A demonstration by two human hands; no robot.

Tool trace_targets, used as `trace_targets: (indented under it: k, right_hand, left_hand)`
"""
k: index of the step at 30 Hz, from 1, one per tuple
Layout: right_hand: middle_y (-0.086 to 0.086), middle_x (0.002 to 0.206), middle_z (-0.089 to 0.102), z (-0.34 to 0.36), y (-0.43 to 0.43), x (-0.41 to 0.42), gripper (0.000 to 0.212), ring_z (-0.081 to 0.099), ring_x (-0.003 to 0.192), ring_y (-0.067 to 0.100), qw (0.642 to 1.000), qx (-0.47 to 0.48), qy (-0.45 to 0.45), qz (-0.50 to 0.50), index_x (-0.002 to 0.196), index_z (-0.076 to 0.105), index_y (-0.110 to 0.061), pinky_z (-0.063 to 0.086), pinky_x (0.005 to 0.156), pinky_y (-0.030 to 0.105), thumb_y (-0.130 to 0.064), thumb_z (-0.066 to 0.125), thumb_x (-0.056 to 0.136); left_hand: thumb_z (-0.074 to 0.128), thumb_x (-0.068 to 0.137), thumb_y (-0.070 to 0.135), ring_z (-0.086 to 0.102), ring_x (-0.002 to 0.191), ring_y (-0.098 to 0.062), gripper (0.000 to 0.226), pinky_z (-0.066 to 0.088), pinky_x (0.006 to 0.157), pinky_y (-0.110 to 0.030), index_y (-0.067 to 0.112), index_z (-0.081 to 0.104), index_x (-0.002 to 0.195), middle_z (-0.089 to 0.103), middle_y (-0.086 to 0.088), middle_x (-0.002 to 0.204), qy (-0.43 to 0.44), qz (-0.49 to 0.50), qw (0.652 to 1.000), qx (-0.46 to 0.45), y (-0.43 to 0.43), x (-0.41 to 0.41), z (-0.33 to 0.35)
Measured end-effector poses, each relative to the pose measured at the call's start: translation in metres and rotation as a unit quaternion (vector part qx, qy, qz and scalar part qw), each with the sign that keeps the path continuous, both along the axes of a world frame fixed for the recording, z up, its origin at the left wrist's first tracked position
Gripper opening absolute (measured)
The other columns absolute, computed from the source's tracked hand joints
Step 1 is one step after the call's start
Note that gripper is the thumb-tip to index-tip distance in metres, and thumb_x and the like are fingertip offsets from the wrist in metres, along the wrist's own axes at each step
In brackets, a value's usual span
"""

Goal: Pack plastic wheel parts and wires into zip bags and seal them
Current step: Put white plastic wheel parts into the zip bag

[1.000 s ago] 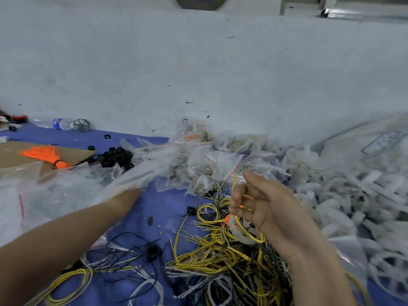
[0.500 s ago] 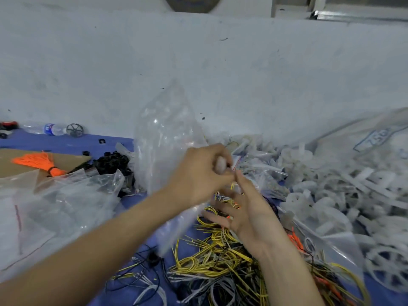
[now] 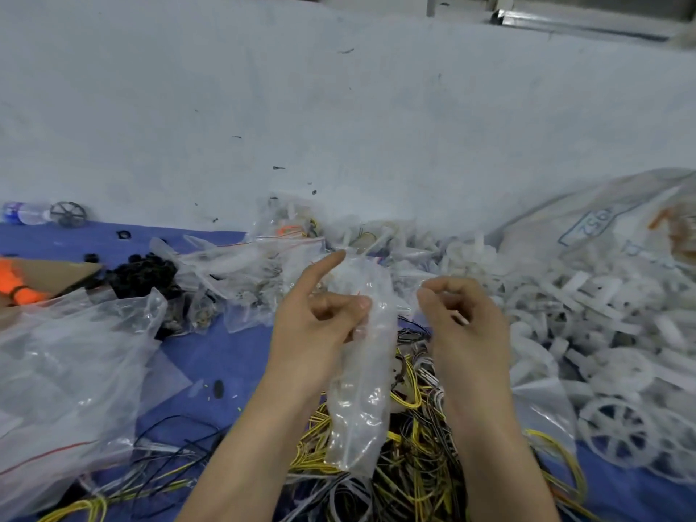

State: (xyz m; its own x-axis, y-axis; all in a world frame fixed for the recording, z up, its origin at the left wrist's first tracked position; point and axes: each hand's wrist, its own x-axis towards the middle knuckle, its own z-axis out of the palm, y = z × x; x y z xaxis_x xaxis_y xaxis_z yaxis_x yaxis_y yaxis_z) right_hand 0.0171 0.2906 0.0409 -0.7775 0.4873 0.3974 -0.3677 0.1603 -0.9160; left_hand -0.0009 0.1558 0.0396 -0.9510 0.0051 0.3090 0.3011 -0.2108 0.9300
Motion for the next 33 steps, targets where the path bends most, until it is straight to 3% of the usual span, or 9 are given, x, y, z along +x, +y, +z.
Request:
trace_targets:
  k: [4, 6, 10, 14, 19, 23, 26, 29, 33]
  right_hand:
    - [-0.012, 0.049, 0.047, 0.016, 0.003, 0.018, 0.020, 0.040, 0.044, 0.001, 0.978, 0.147, -0.045, 0.140, 0.067, 0.068, -0.018, 0.032, 0.044, 0.011, -0.037, 0.074, 0.071]
    - [-0.011, 0.046, 0.047, 0.020, 0.000, 0.024, 0.022, 0.039, 0.042, 0.000, 0.965, 0.180, -0.058, 0.180, 0.065, 0.070, -0.014, 0.031, 0.044, 0.010, -0.035, 0.075, 0.070]
    - [-0.012, 0.041, 0.044, 0.024, 0.001, 0.028, 0.021, 0.036, 0.037, 0.001, 0.962, 0.181, -0.059, 0.194, 0.061, 0.069, -0.011, 0.028, 0.042, 0.007, -0.021, 0.072, 0.079]
    - [-0.010, 0.039, 0.043, 0.023, 0.003, 0.028, 0.027, 0.035, 0.035, 0.000, 0.960, 0.181, -0.087, 0.193, 0.059, 0.067, -0.010, 0.027, 0.040, 0.008, -0.026, 0.070, 0.080]
    - [-0.010, 0.039, 0.038, 0.021, 0.004, 0.024, 0.036, 0.032, 0.037, 0.002, 0.961, 0.181, -0.087, 0.189, 0.051, 0.065, -0.023, 0.025, 0.040, 0.010, -0.019, 0.061, 0.087]
    - [-0.006, 0.043, 0.037, 0.019, 0.002, 0.020, 0.028, 0.030, 0.040, 0.006, 0.963, 0.179, -0.091, 0.182, 0.051, 0.065, -0.020, 0.026, 0.041, 0.015, -0.017, 0.061, 0.079]
    - [-0.005, 0.043, 0.035, 0.018, 0.011, 0.018, 0.030, 0.027, 0.041, 0.012, 0.976, 0.140, -0.085, 0.146, 0.045, 0.058, -0.017, 0.023, 0.043, 0.021, -0.012, 0.058, 0.075]
    - [-0.011, 0.039, 0.035, 0.018, 0.019, 0.016, 0.035, 0.024, 0.040, 0.011, 0.981, 0.133, -0.086, 0.113, 0.043, 0.055, -0.017, 0.021, 0.045, 0.020, -0.008, 0.056, 0.077]
    - [-0.011, 0.037, 0.035, 0.017, 0.015, 0.014, 0.034, 0.025, 0.037, 0.005, 0.979, 0.160, -0.079, 0.101, 0.044, 0.056, -0.019, 0.022, 0.039, 0.015, -0.010, 0.058, 0.076]
  left_hand:
    - [0.071, 0.079, 0.005, 0.060, 0.058, -0.004, 0.048, 0.049, 0.055, -0.015, 0.030, 0.060, 0.120, 0.064, 0.002, 0.060, 0.002, -0.021, 1.000, 0.003, -0.001, 0.001, 0.004]
    - [0.073, 0.077, 0.007, 0.060, 0.059, -0.004, 0.044, 0.050, 0.056, -0.015, 0.031, 0.064, 0.113, 0.060, 0.005, 0.055, -0.007, -0.045, 0.999, 0.015, 0.004, 0.004, 0.005]
    - [0.072, 0.065, 0.027, 0.057, 0.058, -0.006, 0.034, 0.049, 0.058, -0.015, 0.025, 0.070, 0.099, 0.058, 0.005, 0.056, -0.026, -0.091, 0.995, 0.024, 0.007, 0.010, 0.007]
    - [0.064, 0.083, 0.010, 0.064, 0.068, -0.011, 0.012, 0.054, 0.063, -0.017, 0.010, 0.073, 0.091, 0.066, -0.009, 0.077, -0.051, -0.138, 0.989, 0.034, 0.005, 0.012, 0.008]
    - [0.060, 0.085, -0.004, 0.063, 0.062, -0.012, 0.017, 0.053, 0.062, -0.018, 0.008, 0.070, 0.092, 0.066, -0.007, 0.068, -0.046, -0.156, 0.987, 0.020, -0.001, 0.012, 0.010]
    - [0.053, 0.088, -0.006, 0.054, 0.049, -0.013, 0.018, 0.047, 0.050, -0.016, 0.009, 0.048, 0.094, 0.058, -0.009, 0.060, -0.044, -0.096, 0.994, 0.010, 0.000, 0.012, 0.010]
    - [0.046, 0.092, -0.002, 0.048, 0.047, -0.010, 0.015, 0.041, 0.047, -0.016, 0.012, 0.044, 0.091, 0.056, -0.002, 0.057, -0.010, -0.022, 0.998, -0.064, -0.009, 0.009, 0.012]
    - [0.042, 0.095, -0.002, 0.051, 0.053, -0.011, 0.020, 0.047, 0.050, -0.022, 0.014, 0.052, 0.090, 0.055, -0.006, 0.073, 0.009, -0.012, 0.997, -0.081, -0.016, 0.011, 0.019]
    - [0.050, 0.094, 0.031, 0.062, 0.072, -0.007, 0.019, 0.054, 0.058, -0.026, 0.044, 0.063, 0.098, 0.059, 0.012, 0.088, 0.072, -0.075, 0.970, -0.219, -0.007, 0.022, 0.020]
